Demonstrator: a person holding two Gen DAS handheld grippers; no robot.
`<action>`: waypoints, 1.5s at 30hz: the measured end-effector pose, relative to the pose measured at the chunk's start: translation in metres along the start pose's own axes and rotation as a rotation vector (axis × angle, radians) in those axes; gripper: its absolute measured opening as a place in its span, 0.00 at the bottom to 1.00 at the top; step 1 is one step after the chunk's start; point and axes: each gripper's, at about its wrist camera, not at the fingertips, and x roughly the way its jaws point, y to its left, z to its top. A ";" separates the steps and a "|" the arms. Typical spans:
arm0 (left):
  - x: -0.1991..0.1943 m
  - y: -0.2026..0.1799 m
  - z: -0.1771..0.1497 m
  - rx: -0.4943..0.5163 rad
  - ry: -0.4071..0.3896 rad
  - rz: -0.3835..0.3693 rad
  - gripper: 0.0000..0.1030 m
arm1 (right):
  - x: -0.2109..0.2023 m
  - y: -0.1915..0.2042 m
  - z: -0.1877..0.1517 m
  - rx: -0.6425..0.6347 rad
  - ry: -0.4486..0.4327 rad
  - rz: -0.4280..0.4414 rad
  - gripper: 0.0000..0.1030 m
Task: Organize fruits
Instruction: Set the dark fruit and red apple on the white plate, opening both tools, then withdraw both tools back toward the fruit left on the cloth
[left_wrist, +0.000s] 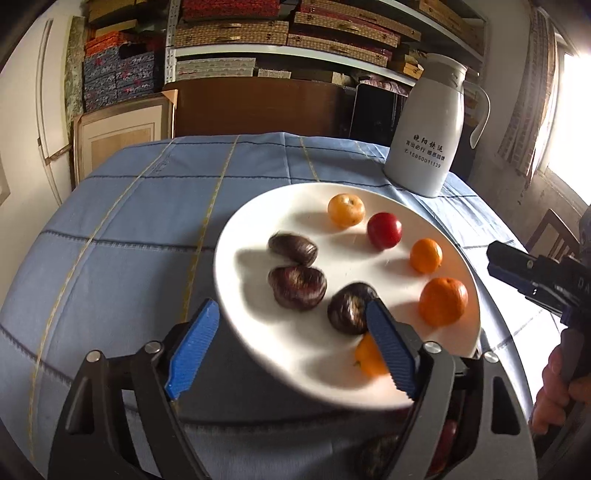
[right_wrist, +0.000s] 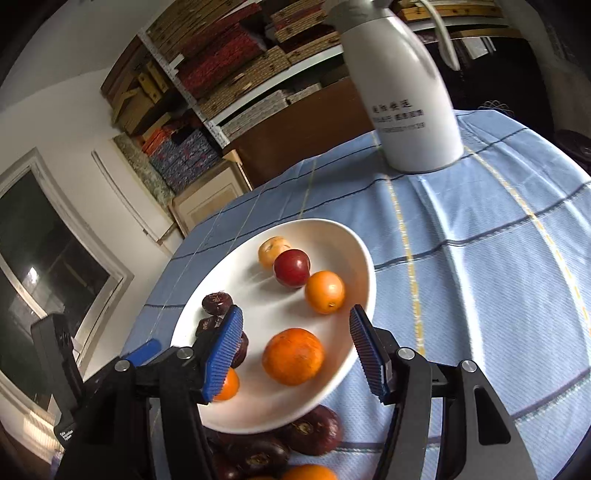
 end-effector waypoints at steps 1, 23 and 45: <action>-0.004 0.001 -0.006 -0.003 0.001 -0.001 0.80 | -0.005 -0.004 -0.003 0.011 -0.004 -0.001 0.62; -0.016 -0.031 -0.068 0.140 0.151 -0.044 0.96 | -0.049 -0.047 -0.054 0.159 0.028 0.029 0.73; -0.014 -0.027 -0.071 0.184 0.180 0.021 0.85 | -0.045 -0.044 -0.054 0.144 0.046 0.018 0.79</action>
